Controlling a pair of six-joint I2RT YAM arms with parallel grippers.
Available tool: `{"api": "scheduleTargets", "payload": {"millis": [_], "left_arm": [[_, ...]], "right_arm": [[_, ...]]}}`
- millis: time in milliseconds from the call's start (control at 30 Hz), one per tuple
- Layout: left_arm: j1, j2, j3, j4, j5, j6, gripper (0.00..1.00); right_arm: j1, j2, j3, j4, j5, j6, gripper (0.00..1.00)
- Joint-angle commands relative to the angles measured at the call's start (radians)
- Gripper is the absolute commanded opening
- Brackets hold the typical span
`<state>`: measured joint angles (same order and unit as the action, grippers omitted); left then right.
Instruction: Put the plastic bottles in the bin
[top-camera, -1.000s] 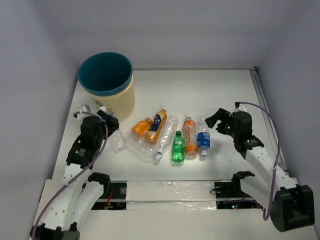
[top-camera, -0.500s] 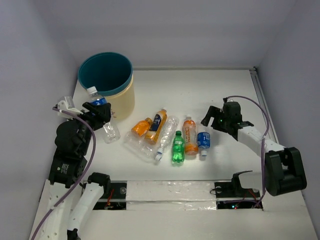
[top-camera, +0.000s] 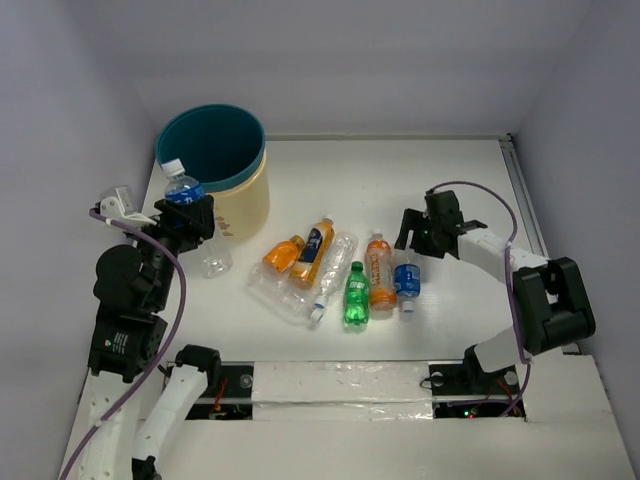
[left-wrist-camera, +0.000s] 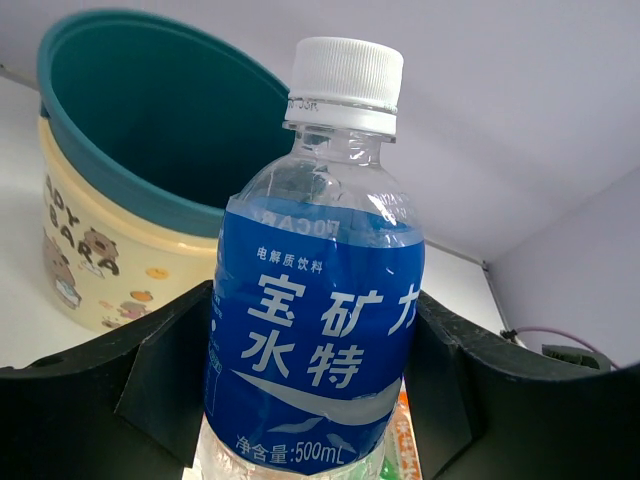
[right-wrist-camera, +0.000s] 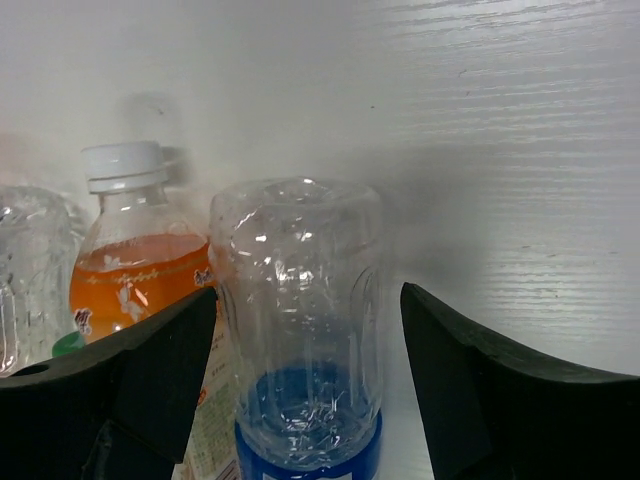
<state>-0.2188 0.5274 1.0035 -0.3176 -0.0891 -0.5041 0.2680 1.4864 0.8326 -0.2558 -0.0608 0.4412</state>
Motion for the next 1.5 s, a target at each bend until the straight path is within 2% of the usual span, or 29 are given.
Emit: {"api": "scheduleTargets", "payload": {"millis": [0,200,267,300,367,433,567,733,867,933,1100,1133,1300,1400,1433,1467], "left_arm": [[-0.004,0.051,0.072,0.087,-0.043,0.050,0.53],[-0.004,0.149,0.147,0.106,-0.058,0.058,0.53],[-0.004,0.164,0.156,0.127,-0.058,0.052,0.53],[-0.004,0.181,0.162,0.132,-0.066,0.047,0.53],[-0.004,0.221,0.178,0.141,-0.080,0.049,0.53],[-0.004,0.250,0.210,0.149,-0.119,0.053,0.53],[-0.004,0.354,0.259,0.195,-0.181,0.036,0.53],[-0.004,0.463,0.359,0.244,-0.267,0.016,0.53],[-0.004,0.606,0.447,0.287,-0.388,0.047,0.53],[-0.004,0.651,0.490,0.308,-0.458,0.085,0.53],[-0.004,0.796,0.517,0.501,-0.641,0.211,0.53],[-0.004,0.819,0.527,0.527,-0.664,0.272,0.53],[-0.004,0.966,0.578,0.606,-0.748,0.383,0.54],[-0.004,0.980,0.567,0.615,-0.707,0.365,0.72],[-0.004,0.979,0.569,0.605,-0.690,0.349,0.84],[0.008,0.979,0.576,0.577,-0.667,0.334,0.89]], "right_arm": [[0.002,0.044,0.083,-0.066,0.035,-0.005,0.79],[0.020,0.167,0.180,-0.145,0.041,-0.035,0.77],[0.030,0.175,0.181,-0.135,0.047,-0.033,0.72],[0.030,0.170,0.175,-0.131,0.049,-0.030,0.64],[0.030,0.146,0.162,-0.113,0.056,-0.027,0.58],[0.030,0.083,0.143,-0.109,0.058,-0.019,0.53],[0.030,-0.066,0.134,-0.128,0.140,-0.012,0.50],[0.030,-0.260,0.117,-0.106,0.121,0.002,0.47],[0.042,-0.386,0.126,-0.074,0.017,0.016,0.47],[0.082,-0.429,0.152,-0.062,-0.013,0.021,0.47],[0.258,-0.443,0.232,-0.053,0.030,0.045,0.48],[0.278,-0.443,0.247,-0.040,0.029,0.062,0.48],[0.373,-0.393,0.327,0.038,0.027,0.097,0.48],[0.422,-0.322,0.433,0.064,0.049,0.111,0.47],[0.431,-0.302,0.463,0.072,0.046,0.114,0.47],[0.445,-0.279,0.497,0.093,0.042,0.117,0.47]]}}
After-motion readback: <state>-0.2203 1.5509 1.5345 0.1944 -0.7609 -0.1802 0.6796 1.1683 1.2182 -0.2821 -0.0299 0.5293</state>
